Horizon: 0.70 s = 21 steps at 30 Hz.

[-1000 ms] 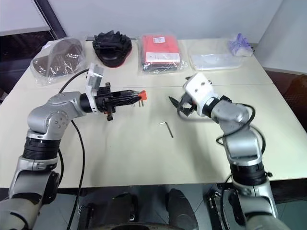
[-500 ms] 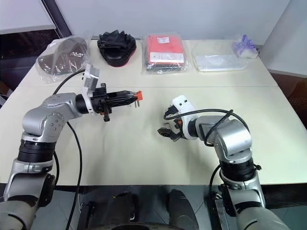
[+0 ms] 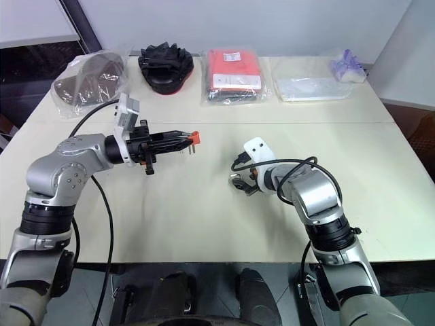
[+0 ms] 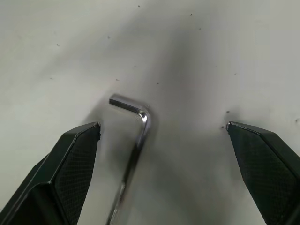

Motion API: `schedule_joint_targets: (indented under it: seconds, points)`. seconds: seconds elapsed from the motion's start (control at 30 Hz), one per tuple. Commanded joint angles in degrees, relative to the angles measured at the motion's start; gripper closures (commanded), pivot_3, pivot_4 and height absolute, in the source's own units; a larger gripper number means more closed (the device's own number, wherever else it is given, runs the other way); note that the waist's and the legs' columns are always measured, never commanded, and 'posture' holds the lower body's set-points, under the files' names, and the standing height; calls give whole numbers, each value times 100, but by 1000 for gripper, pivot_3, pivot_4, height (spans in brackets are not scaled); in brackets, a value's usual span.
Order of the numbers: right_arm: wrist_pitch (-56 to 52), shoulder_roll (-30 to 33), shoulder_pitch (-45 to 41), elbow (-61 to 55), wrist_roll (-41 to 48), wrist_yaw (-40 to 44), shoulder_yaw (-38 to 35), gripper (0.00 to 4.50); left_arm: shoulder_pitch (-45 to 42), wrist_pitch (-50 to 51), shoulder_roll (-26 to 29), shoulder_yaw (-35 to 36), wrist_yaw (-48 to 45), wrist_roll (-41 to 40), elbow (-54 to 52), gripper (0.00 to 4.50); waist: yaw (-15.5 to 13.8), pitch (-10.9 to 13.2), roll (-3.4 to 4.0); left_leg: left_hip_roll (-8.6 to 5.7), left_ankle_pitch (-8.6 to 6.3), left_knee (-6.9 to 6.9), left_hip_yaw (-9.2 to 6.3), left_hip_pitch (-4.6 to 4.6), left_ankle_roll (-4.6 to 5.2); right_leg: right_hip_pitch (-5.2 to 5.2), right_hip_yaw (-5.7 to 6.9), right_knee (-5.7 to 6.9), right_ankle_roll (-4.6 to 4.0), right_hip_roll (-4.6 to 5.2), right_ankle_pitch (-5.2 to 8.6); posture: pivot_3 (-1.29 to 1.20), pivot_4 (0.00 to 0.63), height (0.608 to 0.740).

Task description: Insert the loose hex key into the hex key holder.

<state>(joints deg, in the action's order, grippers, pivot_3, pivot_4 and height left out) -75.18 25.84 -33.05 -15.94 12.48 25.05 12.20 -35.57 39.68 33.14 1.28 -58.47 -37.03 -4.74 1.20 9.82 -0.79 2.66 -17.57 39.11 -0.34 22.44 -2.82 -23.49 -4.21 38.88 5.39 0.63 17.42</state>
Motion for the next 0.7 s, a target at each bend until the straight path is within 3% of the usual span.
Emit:
schedule_joint_targets:
  seconds: [0.03,0.13,0.33,0.53,0.63,0.7]
  points:
    - [192,86,46,-22,-29,26,194,249,-16,-49,47,196,28,-101,-185,4438,0,0,0,0,0,0,0,0,0,0,0,-1,0,0,0,0,150,740]
    - [331,203,72,20,-87,38,334,1305,5,-58,50,210,44,-105,-213,4438,1,0,0,1,0,0,-1,0,0,0,0,-1,0,-2,0,0,150,740]
    - [410,336,101,-9,-59,75,415,4322,17,-73,32,213,77,-107,-226,4438,-19,0,0,1,0,0,-2,0,0,6,0,-9,0,-1,0,0,150,740]
    - [464,62,171,-195,266,85,-300,4421,24,-76,-17,177,109,-120,-252,4438,-29,0,0,1,0,-2,-1,6,0,14,0,-40,1,0,0,0,150,740]
    - [1190,-155,152,-422,442,87,-938,4421,-3,-100,-97,117,119,-100,-225,4438,-22,0,0,1,0,-5,-1,10,0,11,0,-45,1,0,-1,0,150,740]
    - [2245,-446,9,-546,399,-192,-1439,4421,-48,-123,-212,42,135,-71,-188,4438,-19,1,0,2,0,-6,0,11,0,10,-1,-45,2,0,-1,0,150,740]
